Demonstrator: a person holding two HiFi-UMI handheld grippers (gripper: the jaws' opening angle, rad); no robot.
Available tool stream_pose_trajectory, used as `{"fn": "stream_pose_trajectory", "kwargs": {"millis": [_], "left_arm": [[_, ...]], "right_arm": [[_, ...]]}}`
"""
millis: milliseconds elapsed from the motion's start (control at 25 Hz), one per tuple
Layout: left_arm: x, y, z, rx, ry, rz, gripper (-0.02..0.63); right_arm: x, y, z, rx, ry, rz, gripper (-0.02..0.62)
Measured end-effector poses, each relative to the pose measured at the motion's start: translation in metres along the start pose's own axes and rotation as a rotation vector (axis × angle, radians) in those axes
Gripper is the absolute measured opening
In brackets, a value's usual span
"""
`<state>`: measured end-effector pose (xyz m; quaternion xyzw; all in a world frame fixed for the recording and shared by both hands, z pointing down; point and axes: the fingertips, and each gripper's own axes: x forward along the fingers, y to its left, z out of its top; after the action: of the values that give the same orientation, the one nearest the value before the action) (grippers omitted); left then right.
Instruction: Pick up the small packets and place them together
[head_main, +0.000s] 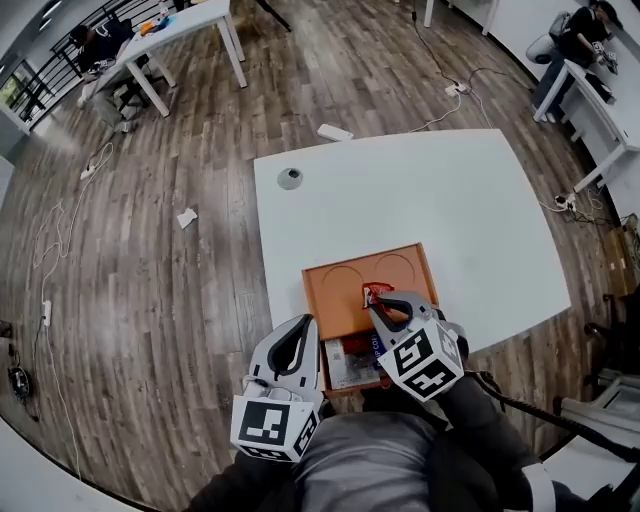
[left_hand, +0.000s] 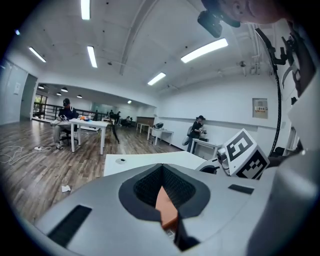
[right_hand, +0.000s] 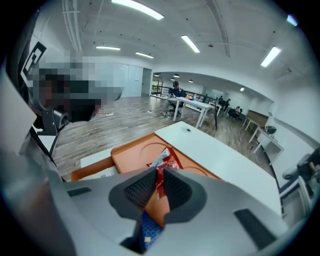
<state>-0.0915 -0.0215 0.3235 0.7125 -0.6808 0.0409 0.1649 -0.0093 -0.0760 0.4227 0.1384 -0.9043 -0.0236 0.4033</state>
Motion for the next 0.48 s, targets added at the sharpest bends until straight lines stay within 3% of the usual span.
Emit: {"fn": "stream_pose_trajectory", "kwargs": {"millis": [360,480], "left_arm": [[0.008,0.032,-0.01,-0.055,0.027,0.082,0.002],[0.006,0.033,-0.014,-0.058,0.029,0.075,0.002]], "right_arm": [[0.033,-0.007,-0.003,0.003,0.04,0.054,0.049],[0.036,-0.006,-0.003,0.008,0.042,0.048,0.092]]}}
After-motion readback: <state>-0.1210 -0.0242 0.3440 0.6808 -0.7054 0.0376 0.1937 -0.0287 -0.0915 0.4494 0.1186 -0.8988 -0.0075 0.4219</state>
